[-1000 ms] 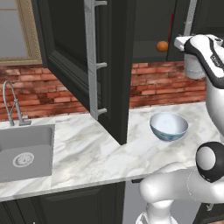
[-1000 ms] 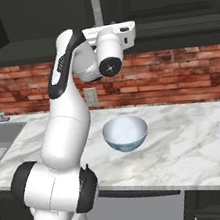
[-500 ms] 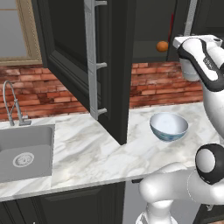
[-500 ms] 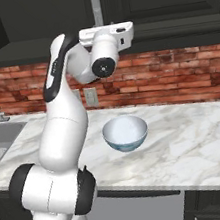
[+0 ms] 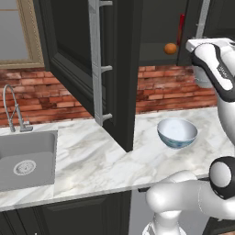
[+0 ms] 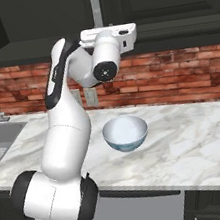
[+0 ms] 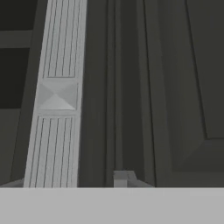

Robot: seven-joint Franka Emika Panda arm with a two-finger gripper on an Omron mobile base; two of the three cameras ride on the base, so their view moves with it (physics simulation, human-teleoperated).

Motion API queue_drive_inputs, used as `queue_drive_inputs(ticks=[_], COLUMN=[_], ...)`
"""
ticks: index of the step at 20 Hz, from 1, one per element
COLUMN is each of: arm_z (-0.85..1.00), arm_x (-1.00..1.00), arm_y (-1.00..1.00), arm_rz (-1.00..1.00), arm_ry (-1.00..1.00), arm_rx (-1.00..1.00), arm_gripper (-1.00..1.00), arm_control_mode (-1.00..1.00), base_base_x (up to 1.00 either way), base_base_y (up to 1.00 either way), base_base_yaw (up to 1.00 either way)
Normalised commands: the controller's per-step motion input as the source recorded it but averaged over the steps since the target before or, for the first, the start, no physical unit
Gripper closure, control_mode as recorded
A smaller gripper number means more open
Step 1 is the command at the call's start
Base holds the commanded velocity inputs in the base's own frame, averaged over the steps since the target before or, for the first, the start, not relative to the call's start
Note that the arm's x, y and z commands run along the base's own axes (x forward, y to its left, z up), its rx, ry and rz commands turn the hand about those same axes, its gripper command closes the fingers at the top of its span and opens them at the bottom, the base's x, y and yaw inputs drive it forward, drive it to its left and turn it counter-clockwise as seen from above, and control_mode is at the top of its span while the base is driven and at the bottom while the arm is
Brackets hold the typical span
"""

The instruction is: Open the cabinet. Pick the tangerine and tangerine from the cabinet and place them into the bowl. Then close the cabinet.

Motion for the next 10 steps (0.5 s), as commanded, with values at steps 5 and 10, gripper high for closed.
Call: queue_drive_inputs(ticks=[5, 10], arm_z=[0.22, 0.18], arm_x=[-0.72, -0.70], arm_y=[-1.00, -1.00], arm_rz=[0.00, 0.00], arm_ry=[-0.07, -0.07], arm_rx=[0.07, 0.09], arm_gripper=[1.00, 1.00], arm_control_mode=[-1.00, -1.00], base_base_x=[0.00, 0.00], base_base_y=[0.00, 0.00], base_base_yaw=[0.00, 0.00])
